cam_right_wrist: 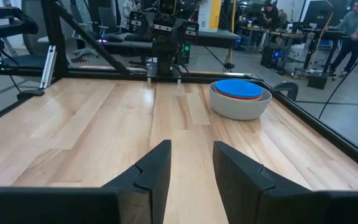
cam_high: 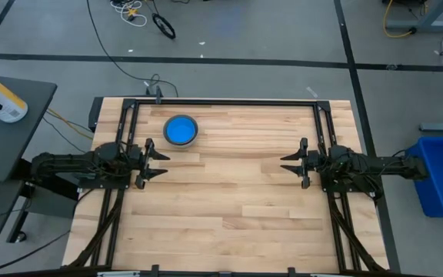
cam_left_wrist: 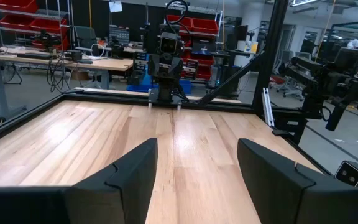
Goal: Nest bowls inside each other
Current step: Return to Home Position
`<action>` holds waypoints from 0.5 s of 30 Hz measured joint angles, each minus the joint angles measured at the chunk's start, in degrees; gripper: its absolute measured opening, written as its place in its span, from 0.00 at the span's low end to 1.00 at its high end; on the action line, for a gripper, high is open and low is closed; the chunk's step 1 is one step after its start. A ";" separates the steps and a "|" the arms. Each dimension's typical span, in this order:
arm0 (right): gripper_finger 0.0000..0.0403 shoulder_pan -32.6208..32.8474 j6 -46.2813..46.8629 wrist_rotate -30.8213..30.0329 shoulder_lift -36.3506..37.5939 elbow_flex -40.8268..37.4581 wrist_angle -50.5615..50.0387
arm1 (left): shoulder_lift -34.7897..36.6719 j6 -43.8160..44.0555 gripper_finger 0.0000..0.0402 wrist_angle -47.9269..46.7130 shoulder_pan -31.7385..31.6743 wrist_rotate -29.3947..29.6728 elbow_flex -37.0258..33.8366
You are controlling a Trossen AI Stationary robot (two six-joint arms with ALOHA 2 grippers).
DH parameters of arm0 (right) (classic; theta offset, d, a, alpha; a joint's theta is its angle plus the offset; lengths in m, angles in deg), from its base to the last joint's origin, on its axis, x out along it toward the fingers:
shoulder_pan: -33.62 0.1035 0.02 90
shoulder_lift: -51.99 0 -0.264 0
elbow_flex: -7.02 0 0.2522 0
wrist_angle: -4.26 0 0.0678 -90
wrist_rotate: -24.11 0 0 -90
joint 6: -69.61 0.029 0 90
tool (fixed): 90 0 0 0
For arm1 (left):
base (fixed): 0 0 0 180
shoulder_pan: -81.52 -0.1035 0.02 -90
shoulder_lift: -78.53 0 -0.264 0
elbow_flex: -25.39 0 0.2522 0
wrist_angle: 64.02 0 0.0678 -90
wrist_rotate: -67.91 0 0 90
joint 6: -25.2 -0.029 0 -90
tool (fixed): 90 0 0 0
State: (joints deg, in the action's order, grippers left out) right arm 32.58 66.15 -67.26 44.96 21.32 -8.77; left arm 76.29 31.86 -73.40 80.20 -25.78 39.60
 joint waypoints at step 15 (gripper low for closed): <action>0.33 0.00 0.00 0.01 0.00 0.00 0.00 | 0.00 0.00 0.57 0.02 -0.02 0.00 0.00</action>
State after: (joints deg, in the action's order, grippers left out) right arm 32.58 66.15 -67.25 44.96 21.32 -8.77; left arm 76.29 31.86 -73.38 80.18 -25.78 39.60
